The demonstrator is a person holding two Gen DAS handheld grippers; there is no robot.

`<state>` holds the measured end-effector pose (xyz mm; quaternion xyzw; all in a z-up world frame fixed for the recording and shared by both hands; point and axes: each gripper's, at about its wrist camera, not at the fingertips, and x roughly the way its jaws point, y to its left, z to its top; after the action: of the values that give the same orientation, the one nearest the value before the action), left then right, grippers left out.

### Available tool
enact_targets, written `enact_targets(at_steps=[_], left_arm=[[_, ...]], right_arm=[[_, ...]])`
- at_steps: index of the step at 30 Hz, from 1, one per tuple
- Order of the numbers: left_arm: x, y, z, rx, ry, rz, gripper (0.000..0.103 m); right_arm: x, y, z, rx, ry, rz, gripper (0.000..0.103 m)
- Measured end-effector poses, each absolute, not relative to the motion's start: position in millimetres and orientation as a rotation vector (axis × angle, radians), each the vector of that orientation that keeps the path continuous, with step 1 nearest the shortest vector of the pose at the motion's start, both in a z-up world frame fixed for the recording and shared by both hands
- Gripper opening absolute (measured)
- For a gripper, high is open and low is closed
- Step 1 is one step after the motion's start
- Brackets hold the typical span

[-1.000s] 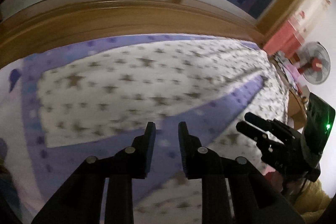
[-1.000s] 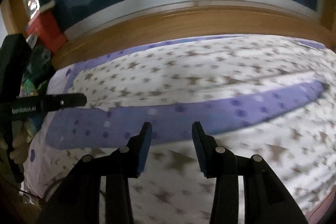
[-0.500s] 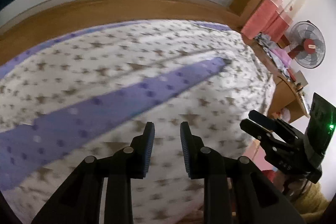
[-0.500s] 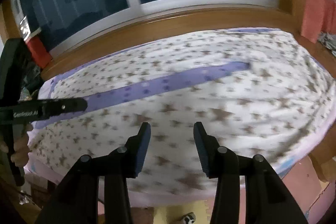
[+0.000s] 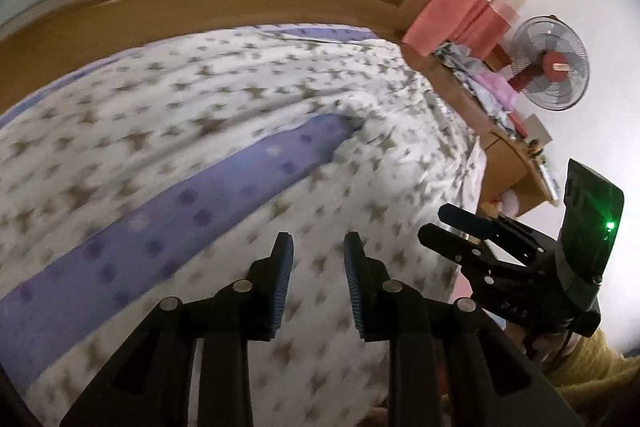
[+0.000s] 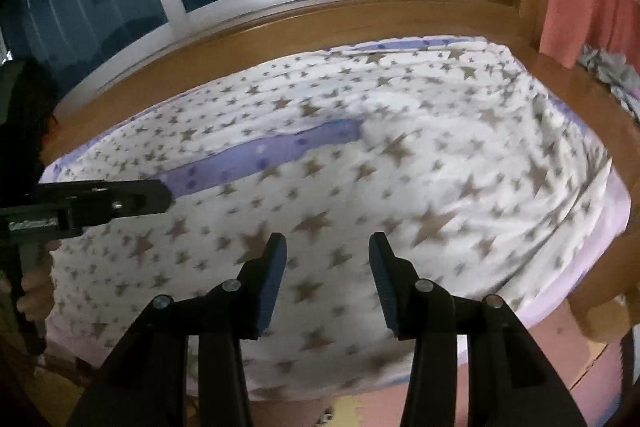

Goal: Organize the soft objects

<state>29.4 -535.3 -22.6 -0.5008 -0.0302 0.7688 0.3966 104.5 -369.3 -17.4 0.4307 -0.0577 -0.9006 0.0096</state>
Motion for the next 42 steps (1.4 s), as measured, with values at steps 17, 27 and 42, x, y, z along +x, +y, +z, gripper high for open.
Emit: enact_targets(at_steps=[17, 27, 42], left_arm=[[-24.5, -411.4, -58.1, -1.373, -0.185, 1.995, 0.026], [-24.9, -378.1, -63.1, -1.429, -0.264, 2.168, 0.027], [-27.9, -377.8, -57.5, -1.411, -0.315, 2.157, 0.067]], right_arm=[[-7.6, -242.4, -24.4, 1.29, -0.039, -2.694, 0.043], [-84.4, -203.1, -48.9, 1.282, 0.078, -2.43, 0.043], [-86.5, -201.9, -52.2, 1.231, 0.136, -2.395, 0.045]])
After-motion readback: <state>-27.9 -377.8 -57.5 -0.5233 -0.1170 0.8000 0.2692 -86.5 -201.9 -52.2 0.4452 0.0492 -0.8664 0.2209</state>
